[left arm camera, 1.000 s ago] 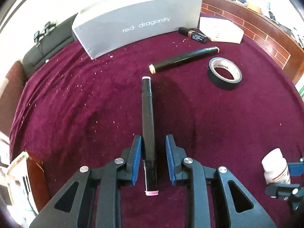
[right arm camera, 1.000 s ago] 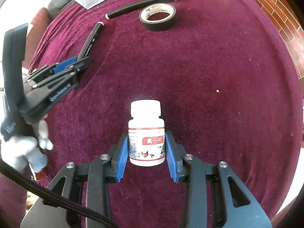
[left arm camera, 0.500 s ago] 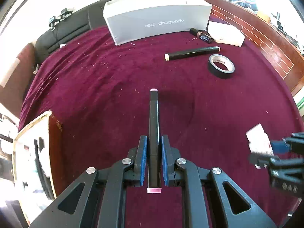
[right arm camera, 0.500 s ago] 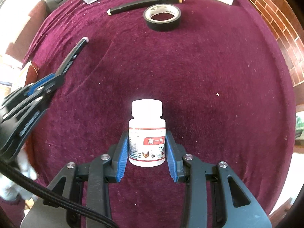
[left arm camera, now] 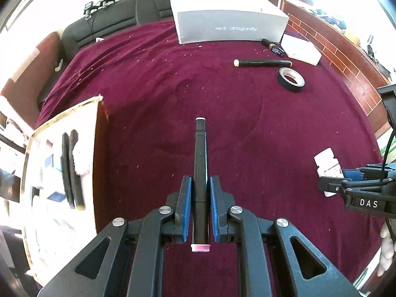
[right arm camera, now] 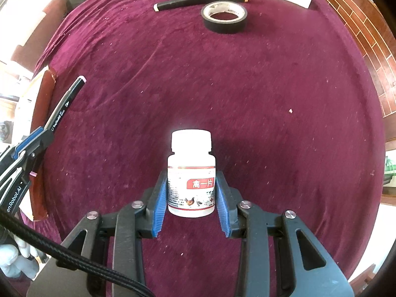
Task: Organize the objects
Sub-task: 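Carry the marker with the left gripper while the right gripper carries the pill bottle to the tray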
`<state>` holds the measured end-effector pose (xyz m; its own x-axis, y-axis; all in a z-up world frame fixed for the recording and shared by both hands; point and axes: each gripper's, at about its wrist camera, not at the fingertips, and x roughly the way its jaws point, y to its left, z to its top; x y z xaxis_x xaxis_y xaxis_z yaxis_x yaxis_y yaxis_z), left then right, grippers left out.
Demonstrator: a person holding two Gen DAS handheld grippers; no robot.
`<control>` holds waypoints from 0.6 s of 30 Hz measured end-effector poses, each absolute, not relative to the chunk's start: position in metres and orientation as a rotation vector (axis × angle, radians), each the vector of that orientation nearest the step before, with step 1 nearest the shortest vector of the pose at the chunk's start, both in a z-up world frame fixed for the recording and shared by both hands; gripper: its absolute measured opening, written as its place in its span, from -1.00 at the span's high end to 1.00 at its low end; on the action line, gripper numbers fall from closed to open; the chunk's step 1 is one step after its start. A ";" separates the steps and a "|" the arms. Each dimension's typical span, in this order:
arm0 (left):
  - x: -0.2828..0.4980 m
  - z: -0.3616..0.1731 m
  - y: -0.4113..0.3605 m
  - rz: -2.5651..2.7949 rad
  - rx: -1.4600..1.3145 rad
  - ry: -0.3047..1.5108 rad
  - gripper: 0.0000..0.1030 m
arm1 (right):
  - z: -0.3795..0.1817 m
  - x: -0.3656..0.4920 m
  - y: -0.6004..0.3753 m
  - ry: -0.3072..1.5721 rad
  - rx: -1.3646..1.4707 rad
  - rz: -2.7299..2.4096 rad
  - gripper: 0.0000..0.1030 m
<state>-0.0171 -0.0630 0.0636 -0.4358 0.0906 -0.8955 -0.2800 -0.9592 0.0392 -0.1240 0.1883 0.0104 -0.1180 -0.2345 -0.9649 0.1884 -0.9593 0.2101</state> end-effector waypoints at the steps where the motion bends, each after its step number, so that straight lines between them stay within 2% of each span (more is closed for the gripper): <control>1: -0.015 0.065 -0.065 2.478 -1.527 0.261 0.77 | 0.012 -0.122 0.188 -0.052 1.872 -2.155 0.35; 18: 0.024 0.088 -0.114 2.530 -1.506 0.156 0.77 | 0.038 -0.094 0.148 -0.024 1.793 -2.104 0.35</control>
<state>0.0242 -0.1141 0.0884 -0.4641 0.1111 -0.8788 -0.2186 -0.9758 -0.0080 -0.0944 0.1484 0.0382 -0.1182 -0.2909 -0.9494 0.2695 -0.9296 0.2513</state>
